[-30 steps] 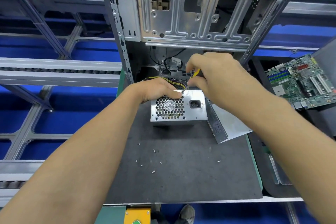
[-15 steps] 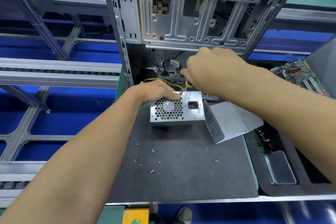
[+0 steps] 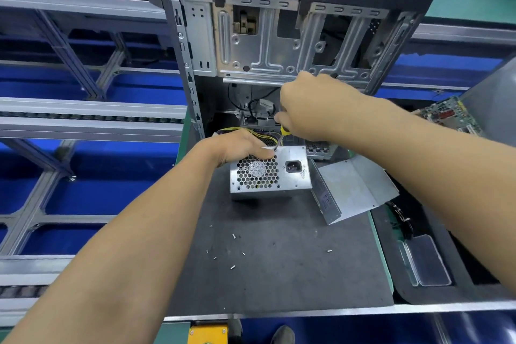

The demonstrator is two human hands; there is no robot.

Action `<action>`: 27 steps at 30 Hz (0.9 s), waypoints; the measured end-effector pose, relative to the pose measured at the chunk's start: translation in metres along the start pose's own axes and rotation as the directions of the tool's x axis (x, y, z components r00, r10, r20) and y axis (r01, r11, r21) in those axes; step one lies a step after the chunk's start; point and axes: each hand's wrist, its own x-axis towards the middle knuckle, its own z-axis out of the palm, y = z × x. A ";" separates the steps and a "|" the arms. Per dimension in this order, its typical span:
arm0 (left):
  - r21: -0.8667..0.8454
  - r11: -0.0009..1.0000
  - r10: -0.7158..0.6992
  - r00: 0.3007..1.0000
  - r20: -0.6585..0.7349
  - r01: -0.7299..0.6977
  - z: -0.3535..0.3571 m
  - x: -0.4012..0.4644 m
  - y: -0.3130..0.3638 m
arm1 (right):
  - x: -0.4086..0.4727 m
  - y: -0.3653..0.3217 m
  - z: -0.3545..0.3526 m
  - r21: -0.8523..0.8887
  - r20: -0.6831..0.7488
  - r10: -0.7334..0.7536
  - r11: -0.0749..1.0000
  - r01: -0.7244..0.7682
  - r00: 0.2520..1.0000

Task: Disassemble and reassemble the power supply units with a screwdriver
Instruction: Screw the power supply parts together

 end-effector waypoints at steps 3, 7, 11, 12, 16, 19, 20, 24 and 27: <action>-0.002 1.000 -0.011 1.000 -0.012 0.011 0.003 -0.004 0.002 | 0.003 -0.002 0.004 0.089 -0.010 0.114 0.990 -0.113 0.993; -0.022 1.000 -0.010 1.000 -0.007 0.010 0.003 -0.006 0.002 | 0.000 0.003 0.006 0.160 0.025 0.178 0.971 -0.180 0.984; -0.041 0.999 0.022 0.999 -0.037 -0.024 0.005 -0.010 0.000 | -0.010 0.022 0.011 0.318 0.044 0.193 0.927 -0.197 0.980; -0.078 0.996 0.026 0.998 -0.060 -0.030 0.006 -0.011 0.000 | -0.012 0.029 0.013 0.365 0.032 0.202 0.909 -0.199 0.979; -0.357 0.934 -0.015 1.000 -0.027 0.004 0.002 -0.014 0.000 | -0.017 0.044 0.016 0.491 -0.041 0.245 0.849 -0.194 0.969; -0.345 0.936 -0.054 0.996 0.071 0.076 0.002 -0.012 -0.002 | -0.018 0.044 0.021 0.486 -0.029 0.232 0.854 -0.189 0.972; -0.310 0.946 -0.072 0.994 0.086 0.095 0.004 -0.012 -0.004 | -0.018 0.044 0.024 0.485 -0.019 0.228 0.853 -0.190 0.973; -0.192 0.972 -0.140 0.990 -0.012 0.135 0.008 -0.011 -0.010 | -0.020 0.043 0.043 0.511 0.031 0.228 0.833 -0.211 0.973; -0.070 0.996 -0.059 0.997 -0.042 0.056 0.005 -0.012 -0.013 | -0.024 0.048 0.054 0.570 0.061 0.208 0.796 -0.205 0.976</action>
